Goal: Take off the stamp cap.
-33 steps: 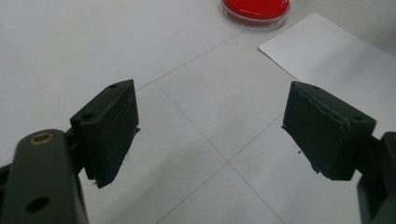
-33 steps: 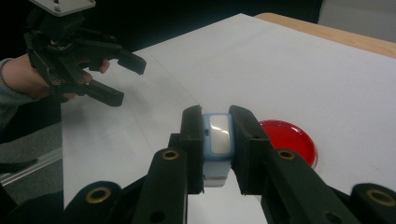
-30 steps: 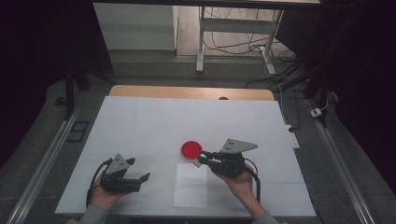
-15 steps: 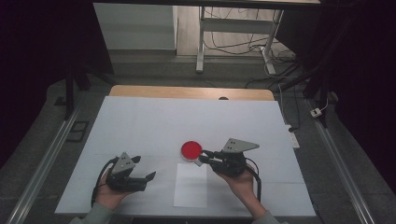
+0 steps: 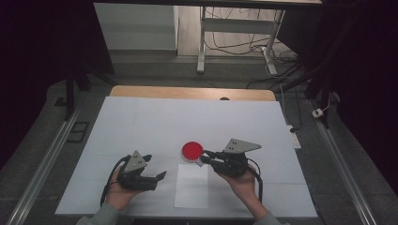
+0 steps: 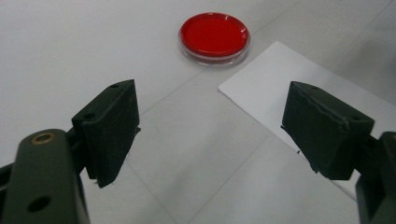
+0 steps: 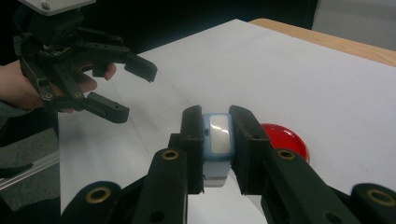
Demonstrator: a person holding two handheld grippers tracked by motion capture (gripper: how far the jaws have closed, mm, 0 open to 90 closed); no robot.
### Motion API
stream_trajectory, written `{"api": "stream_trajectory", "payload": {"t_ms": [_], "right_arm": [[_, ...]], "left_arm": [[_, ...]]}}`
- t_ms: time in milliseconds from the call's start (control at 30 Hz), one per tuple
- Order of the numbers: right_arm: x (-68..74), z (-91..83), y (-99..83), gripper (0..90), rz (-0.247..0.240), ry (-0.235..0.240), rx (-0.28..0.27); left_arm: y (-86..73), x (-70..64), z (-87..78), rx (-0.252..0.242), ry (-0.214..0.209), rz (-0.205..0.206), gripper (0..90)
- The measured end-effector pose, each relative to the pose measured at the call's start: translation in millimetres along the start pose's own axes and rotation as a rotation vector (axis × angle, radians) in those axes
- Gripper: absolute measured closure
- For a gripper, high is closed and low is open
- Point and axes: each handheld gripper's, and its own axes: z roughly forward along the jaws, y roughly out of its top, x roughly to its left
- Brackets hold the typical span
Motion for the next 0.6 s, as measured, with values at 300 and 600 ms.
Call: {"api": "stream_trajectory", "payload": {"t_ms": [300, 600], "right_arm": [[1.2, 1.8, -0.3, 75.1, 0.000, 0.003, 0.003], [2.5, 2.8, -0.2, 75.1, -0.002, 0.003, 0.004]], "left_arm": [[9.1, -8.0, 9.3, 0.001, -0.013, 0.022, 20.3], [17.9, -19.0, 21.6, 0.013, -0.028, 0.056, 21.2]]}}
